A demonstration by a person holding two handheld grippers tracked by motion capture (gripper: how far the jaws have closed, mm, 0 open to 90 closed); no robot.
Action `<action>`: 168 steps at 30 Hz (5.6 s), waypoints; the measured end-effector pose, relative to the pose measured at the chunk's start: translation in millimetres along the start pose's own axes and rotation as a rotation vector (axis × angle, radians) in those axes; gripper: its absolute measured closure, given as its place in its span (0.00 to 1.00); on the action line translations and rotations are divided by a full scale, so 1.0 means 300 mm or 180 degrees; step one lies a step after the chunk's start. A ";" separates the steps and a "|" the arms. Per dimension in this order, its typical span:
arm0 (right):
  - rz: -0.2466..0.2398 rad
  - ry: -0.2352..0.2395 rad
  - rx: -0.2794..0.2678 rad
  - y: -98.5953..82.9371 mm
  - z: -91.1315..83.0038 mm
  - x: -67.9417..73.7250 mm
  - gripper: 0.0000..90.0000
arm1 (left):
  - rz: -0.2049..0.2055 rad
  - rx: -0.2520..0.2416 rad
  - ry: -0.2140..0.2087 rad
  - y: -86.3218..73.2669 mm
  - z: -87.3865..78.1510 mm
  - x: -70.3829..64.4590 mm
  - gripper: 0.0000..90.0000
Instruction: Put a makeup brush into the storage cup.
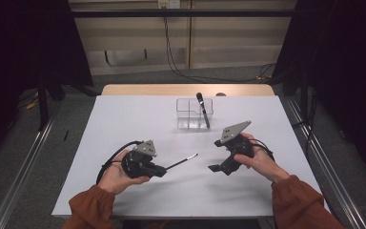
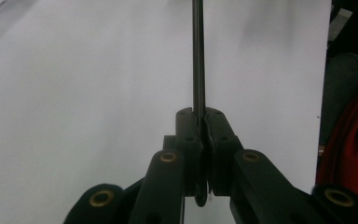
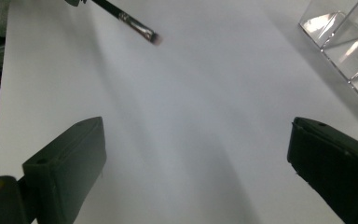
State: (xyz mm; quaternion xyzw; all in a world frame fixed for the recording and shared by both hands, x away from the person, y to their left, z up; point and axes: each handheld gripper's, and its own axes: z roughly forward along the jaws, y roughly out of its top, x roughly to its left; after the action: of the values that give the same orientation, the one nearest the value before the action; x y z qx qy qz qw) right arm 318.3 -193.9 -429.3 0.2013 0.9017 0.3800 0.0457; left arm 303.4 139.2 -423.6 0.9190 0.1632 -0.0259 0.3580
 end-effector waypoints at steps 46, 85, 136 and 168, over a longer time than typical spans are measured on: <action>0.0414 -0.0247 -0.1247 -0.115 -0.040 0.065 0.02 | -0.0232 -0.1200 0.0052 -0.063 0.002 0.002 0.95; 0.0419 0.0067 -0.2096 0.028 -0.054 0.070 0.14 | 0.0033 -0.1840 0.0078 0.063 0.074 -0.037 0.95; 0.0700 0.0714 -0.2169 0.037 -0.020 0.042 0.96 | 0.0043 -0.1651 0.0125 0.047 0.137 -0.039 0.81; 0.0752 0.0577 -0.2009 0.011 -0.087 0.003 0.96 | -0.0367 -0.1638 0.0608 0.019 0.048 -0.003 0.09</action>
State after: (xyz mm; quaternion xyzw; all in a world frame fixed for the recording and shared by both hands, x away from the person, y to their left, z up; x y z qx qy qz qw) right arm 312.5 -208.9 -408.4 0.2456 0.7106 0.6590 -0.0189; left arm 305.4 125.5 -430.4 0.7853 0.2494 0.0828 0.5606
